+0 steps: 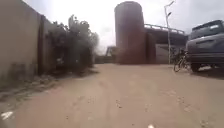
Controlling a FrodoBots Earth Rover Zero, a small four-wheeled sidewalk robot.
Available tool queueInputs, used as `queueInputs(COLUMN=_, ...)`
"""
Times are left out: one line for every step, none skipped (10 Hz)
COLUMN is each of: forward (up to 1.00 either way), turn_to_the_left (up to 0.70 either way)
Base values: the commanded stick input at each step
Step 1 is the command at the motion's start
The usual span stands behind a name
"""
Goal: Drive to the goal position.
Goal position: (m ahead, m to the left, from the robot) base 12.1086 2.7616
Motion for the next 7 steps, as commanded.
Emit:
queueInputs(forward=1.0, turn_to_the_left=0.0)
queueInputs(forward=1.0, turn_to_the_left=0.0)
queueInputs(forward=1.0, turn_to_the_left=0.0)
queueInputs(forward=1.0, turn_to_the_left=0.0)
queueInputs(forward=1.0, turn_to_the_left=0.0)
queueInputs(forward=1.0, turn_to_the_left=0.0)
queueInputs(forward=1.0, turn_to_the_left=0.0)
